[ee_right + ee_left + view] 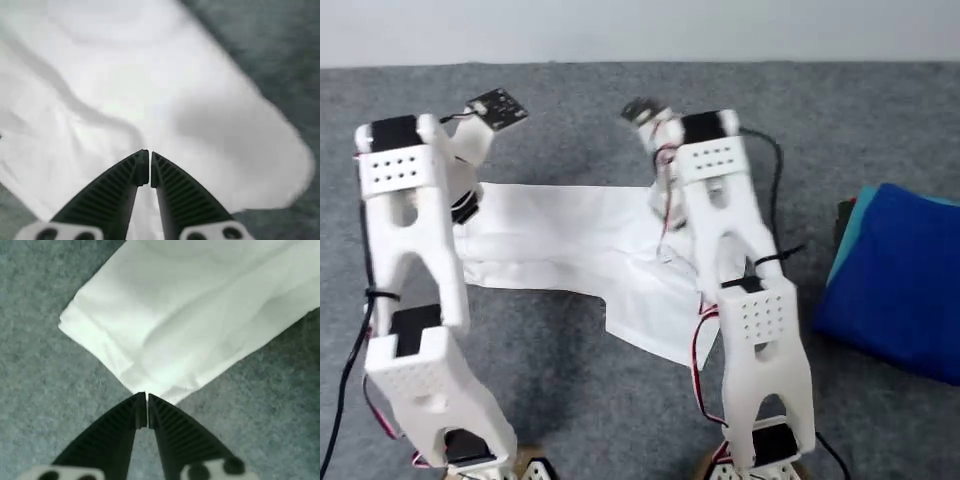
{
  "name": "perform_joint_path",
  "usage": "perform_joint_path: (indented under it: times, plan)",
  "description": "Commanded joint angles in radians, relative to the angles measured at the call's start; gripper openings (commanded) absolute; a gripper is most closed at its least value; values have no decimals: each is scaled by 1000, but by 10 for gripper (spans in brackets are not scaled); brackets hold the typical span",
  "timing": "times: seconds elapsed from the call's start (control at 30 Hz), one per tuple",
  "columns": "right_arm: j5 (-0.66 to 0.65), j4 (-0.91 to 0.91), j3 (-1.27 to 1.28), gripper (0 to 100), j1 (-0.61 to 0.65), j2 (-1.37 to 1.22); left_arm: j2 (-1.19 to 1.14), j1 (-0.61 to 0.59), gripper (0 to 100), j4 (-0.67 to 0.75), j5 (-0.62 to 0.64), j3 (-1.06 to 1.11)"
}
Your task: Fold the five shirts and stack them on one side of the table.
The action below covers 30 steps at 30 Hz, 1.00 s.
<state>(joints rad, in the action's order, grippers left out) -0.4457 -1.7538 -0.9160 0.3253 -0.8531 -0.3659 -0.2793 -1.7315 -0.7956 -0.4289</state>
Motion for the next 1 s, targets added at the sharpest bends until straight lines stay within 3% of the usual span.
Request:
perform_joint_path:
  times: [0.0,0.57,0.77,0.97]
  plan:
    - [14,-42,75,9,22,35,106,-46,17,-21,-6,22]
    - [71,-42,526,9,318,308,192,-166,17,-23,-9,27]
    - [63,-19,497,9,285,440,192,-166,17,-23,-9,27]
    - [71,219,460,9,239,412,193,-199,17,-23,-8,21]
